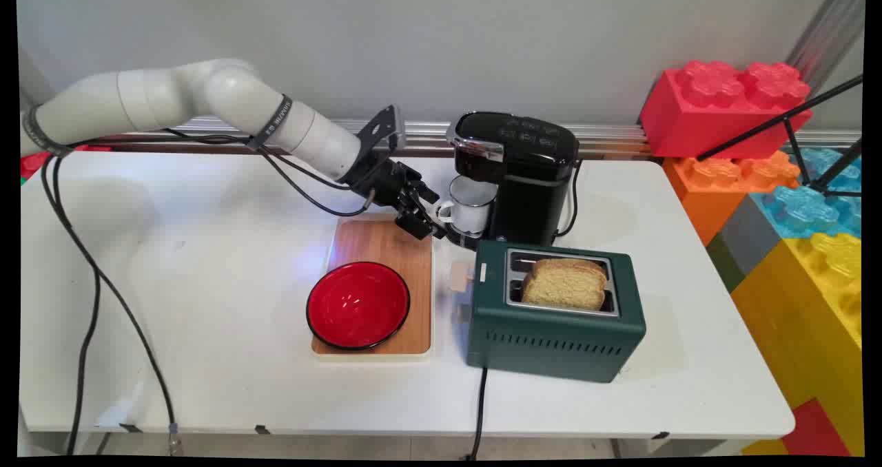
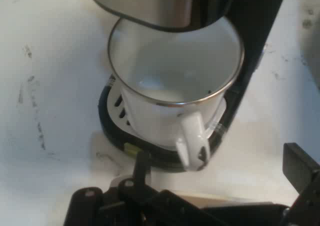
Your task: Press the toaster switch
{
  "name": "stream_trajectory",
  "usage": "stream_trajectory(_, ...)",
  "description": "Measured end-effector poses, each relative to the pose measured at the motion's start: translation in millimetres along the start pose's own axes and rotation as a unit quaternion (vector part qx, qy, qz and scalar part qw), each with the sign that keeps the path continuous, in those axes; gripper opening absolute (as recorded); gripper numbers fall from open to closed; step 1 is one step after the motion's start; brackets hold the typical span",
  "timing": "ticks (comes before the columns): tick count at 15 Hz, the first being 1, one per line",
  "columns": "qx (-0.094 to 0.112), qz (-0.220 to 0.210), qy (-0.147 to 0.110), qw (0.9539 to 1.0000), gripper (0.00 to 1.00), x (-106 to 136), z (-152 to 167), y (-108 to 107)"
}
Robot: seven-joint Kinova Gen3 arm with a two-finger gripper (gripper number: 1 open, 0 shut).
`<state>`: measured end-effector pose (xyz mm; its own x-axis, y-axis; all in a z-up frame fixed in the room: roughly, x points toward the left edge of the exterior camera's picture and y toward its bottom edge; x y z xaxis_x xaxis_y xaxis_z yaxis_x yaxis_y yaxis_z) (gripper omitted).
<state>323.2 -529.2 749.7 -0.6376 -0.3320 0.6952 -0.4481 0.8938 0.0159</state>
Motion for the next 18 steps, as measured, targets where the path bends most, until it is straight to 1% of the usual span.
stream_trajectory(4,0.004,-0.001,-0.002,1.0,1.0,5.3,-20.2,12.1)
stream_trajectory(9,0.008,0.003,-0.012,0.9999,1.0,14.5,-56.2,35.8)
stream_trajectory(18,-0.004,0.026,-0.042,0.9988,1.0,23.2,-120.6,89.7)
